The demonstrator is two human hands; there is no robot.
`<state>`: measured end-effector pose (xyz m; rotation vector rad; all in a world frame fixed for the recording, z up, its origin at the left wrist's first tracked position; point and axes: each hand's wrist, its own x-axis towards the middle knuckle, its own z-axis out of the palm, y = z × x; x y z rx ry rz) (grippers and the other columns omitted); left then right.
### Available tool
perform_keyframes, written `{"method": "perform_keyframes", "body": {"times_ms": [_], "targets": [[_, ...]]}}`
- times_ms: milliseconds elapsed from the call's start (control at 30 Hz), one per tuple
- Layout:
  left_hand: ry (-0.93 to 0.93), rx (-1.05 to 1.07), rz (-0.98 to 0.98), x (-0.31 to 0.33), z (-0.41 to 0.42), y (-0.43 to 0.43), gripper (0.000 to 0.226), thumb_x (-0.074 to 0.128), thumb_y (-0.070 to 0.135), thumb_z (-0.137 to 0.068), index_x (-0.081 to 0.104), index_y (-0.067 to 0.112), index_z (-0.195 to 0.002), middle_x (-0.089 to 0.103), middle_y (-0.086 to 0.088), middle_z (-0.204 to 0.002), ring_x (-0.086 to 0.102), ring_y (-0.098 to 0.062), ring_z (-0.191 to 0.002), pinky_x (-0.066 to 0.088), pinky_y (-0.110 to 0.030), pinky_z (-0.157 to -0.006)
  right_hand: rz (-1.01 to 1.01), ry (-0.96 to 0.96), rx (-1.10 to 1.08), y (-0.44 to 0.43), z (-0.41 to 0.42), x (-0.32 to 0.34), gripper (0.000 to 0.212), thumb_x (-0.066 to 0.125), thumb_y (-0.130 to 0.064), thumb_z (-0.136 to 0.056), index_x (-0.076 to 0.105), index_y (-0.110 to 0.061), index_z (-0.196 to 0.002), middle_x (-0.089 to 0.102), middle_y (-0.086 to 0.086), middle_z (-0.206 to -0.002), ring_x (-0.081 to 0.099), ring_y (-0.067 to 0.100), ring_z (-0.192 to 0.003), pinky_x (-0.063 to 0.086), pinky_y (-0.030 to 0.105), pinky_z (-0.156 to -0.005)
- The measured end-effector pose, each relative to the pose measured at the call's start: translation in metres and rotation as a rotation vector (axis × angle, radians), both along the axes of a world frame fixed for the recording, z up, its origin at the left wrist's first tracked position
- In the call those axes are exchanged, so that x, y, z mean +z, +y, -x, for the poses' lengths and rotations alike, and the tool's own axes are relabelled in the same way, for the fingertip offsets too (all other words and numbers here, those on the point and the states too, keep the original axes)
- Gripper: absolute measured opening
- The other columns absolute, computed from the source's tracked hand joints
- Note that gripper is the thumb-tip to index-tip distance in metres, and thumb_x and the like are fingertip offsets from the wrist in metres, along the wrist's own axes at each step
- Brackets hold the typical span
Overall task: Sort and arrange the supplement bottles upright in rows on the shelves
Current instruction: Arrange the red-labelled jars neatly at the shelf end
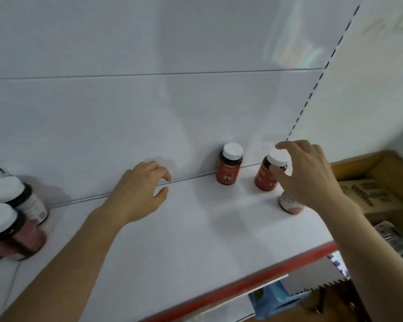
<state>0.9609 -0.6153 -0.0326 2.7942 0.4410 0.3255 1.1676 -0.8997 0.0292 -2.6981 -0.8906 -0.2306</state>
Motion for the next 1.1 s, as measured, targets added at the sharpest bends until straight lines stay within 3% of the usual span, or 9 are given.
{"method": "perform_keyframes", "body": {"times_ms": [133, 200, 300, 433, 533, 667, 733, 900, 1100], "targets": [[-0.174, -0.028, 0.158, -0.007, -0.067, -0.050, 0.052, 0.066, 0.036, -0.091, 0.048, 0.030, -0.139, 0.054, 0.009, -0.126, 0.057, -0.014, -0.109, 0.052, -0.041, -0.091, 0.249, 0.196, 0.016, -0.003, -0.046, 0.001, 0.059, 0.056, -0.052, -0.094, 0.036, -0.039, -0.148, 0.048, 0.004, -0.144, 0.047, 0.032, -0.129, 0.042, 0.053, -0.101], [-0.261, 0.064, 0.268, -0.005, -0.100, -0.073, 0.072, 0.074, 0.040, -0.085, 0.038, 0.034, -0.146, 0.053, 0.011, -0.124, 0.057, -0.012, -0.108, 0.051, -0.035, -0.088, 0.299, 0.253, 0.051, 0.000, -0.060, -0.001, 0.055, 0.060, -0.051, -0.091, 0.037, -0.042, -0.140, 0.057, 0.002, -0.128, 0.052, 0.029, -0.114, 0.045, 0.051, -0.095], [-0.250, 0.188, 0.453, -0.015, -0.142, -0.098, 0.092, 0.085, 0.052, -0.069, 0.030, 0.039, -0.142, 0.059, 0.008, -0.130, 0.058, -0.019, -0.117, 0.052, -0.043, -0.091, 0.222, 0.234, 0.078, 0.009, -0.065, -0.008, 0.048, 0.069, -0.043, -0.086, 0.038, -0.034, -0.121, 0.055, 0.001, -0.107, 0.052, 0.027, -0.096, 0.048, 0.049, -0.087], [-0.368, 0.335, 0.522, -0.042, -0.168, -0.120, 0.081, 0.088, 0.043, -0.067, 0.037, 0.036, -0.129, 0.064, 0.009, -0.124, 0.061, -0.026, -0.113, 0.055, -0.045, -0.082, 0.195, 0.139, 0.134, 0.019, -0.054, -0.029, 0.049, 0.068, -0.017, -0.083, 0.033, -0.022, -0.117, 0.048, 0.004, -0.103, 0.057, 0.033, -0.085, 0.048, 0.047, -0.078], [-0.458, 0.355, 0.610, -0.048, -0.169, -0.123, 0.068, 0.087, 0.037, -0.071, 0.044, 0.032, -0.122, 0.065, 0.012, -0.120, 0.063, -0.022, -0.112, 0.054, -0.040, -0.085, 0.208, 0.034, 0.137, 0.020, -0.051, -0.036, 0.048, 0.065, -0.013, -0.084, 0.033, -0.018, -0.119, 0.046, 0.004, -0.100, 0.059, 0.033, -0.081, 0.047, 0.045, -0.074], [-0.599, 0.374, 0.691, -0.034, -0.126, -0.113, 0.064, 0.085, 0.028, -0.076, 0.047, 0.033, -0.127, 0.062, 0.025, -0.111, 0.063, -0.002, -0.102, 0.050, -0.026, -0.086, 0.187, -0.067, 0.241, 0.016, -0.038, -0.029, 0.057, 0.064, -0.024, -0.085, 0.033, -0.025, -0.133, 0.052, 0.001, -0.107, 0.061, 0.031, -0.089, 0.045, 0.043, -0.078], [-0.658, 0.413, 0.705, -0.028, -0.086, -0.103, 0.065, 0.086, 0.024, -0.076, 0.046, 0.038, -0.125, 0.061, 0.032, -0.111, 0.062, 0.007, -0.101, 0.052, -0.024, -0.085, 0.016, -0.034, 0.293, 0.020, -0.020, -0.023, 0.056, 0.062, -0.029, -0.087, 0.037, -0.027, -0.137, 0.053, 0.002, -0.113, 0.058, 0.031, -0.091, 0.047, 0.043, -0.077], [-0.798, 0.545, 0.705, -0.016, 0.027, -0.084, 0.069, 0.083, 0.040, -0.067, 0.048, 0.043, -0.126, 0.060, 0.031, -0.119, 0.062, 0.002, -0.110, 0.055, -0.026, -0.085, -0.472, 0.262, 0.421, 0.069, 0.037, -0.024, 0.055, 0.074, -0.031, -0.086, 0.043, -0.032, -0.131, 0.053, -0.011, -0.123, 0.054, 0.013, -0.092, 0.046, 0.031, -0.076], [-0.900, 0.760, 0.649, -0.013, 0.127, -0.075, 0.071, 0.075, 0.050, -0.061, 0.046, 0.049, -0.125, 0.058, 0.036, -0.121, 0.059, 0.004, -0.114, 0.052, -0.020, -0.089, -0.500, 0.448, 0.763, 0.174, 0.115, -0.048, 0.069, 0.078, -0.020, -0.083, 0.039, -0.029, -0.139, 0.050, -0.010, -0.133, 0.053, 0.007, -0.106, 0.047, 0.026, -0.086]]}}
